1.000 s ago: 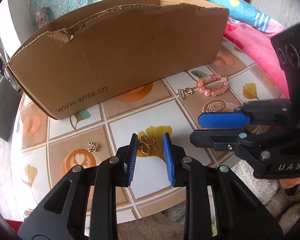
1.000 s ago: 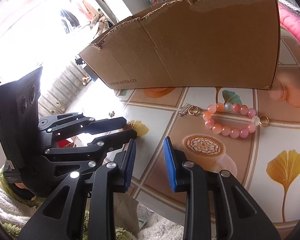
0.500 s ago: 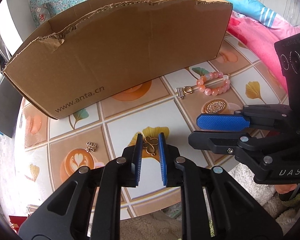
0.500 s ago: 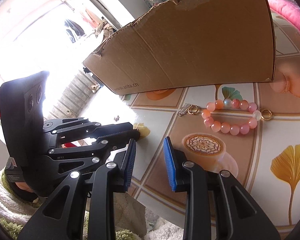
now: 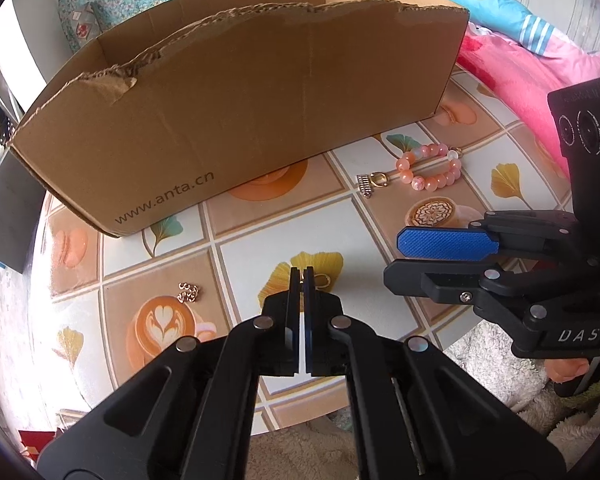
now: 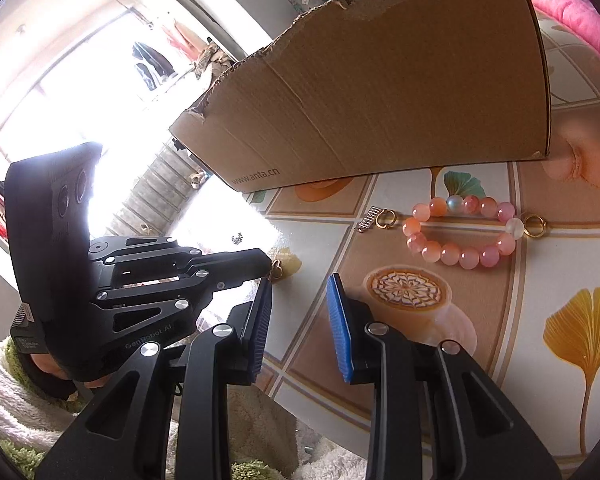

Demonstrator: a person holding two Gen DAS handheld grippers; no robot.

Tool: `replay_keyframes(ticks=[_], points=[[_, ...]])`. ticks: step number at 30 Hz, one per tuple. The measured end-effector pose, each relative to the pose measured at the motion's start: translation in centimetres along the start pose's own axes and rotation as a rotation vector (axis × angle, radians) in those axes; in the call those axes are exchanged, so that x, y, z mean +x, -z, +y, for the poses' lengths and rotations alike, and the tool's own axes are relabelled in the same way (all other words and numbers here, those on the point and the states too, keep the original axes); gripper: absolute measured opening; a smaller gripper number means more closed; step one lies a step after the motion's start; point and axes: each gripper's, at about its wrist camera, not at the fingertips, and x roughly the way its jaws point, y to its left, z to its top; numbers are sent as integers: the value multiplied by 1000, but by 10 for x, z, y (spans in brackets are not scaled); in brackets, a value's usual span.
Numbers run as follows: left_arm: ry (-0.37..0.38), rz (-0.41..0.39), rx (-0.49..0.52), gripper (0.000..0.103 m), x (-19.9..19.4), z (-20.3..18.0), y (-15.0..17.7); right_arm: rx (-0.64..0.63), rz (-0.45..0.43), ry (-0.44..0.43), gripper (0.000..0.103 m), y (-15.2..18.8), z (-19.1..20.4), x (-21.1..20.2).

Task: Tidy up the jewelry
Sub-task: 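Lower the left gripper onto the gold flower charm and close it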

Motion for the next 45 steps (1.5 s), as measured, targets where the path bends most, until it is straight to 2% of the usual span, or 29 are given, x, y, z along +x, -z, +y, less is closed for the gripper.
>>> replay_keyframes(ticks=[4,6,7,8,13,15,17,20,25,27,30,38,39,40,45], points=[[52,-33,-9,2,-8,3,3,-1,4,10,29,-1,2,0],[64,-37,28,10,-10,0,4,-3,5,10,29,-1,3,1],[59,-39,48,20,-10,-1,5,-5,6,12,29,-2,4,1],[50,-42,70,23,-10,-3,5,-6,7,14,29,-2,5,1],[45,-36,185,23,-4,-13,2,-8,10,19,29,-2,7,3],[54,-3,228,23,4,-15,1,-5,10,17,29,-3,7,3],[73,-2,254,22,6,-13,-2,-2,13,16,29,-3,7,4],[116,41,292,22,11,-12,-11,4,13,7,29,-3,5,4],[158,100,382,11,17,-20,-20,13,11,-5,29,-2,2,5],[146,112,412,11,18,-24,-22,17,11,-9,29,-2,1,5],[148,124,406,11,20,-25,-24,20,10,-15,29,-2,0,5],[117,113,422,10,21,-32,-23,23,9,-24,29,-2,-3,6],[114,110,424,9,21,-33,-22,23,9,-24,29,-2,-2,6],[109,110,423,0,21,-33,-22,23,8,-24,29,-1,-3,6],[107,117,403,0,17,-28,-19,25,7,-23,29,-2,-3,6]])
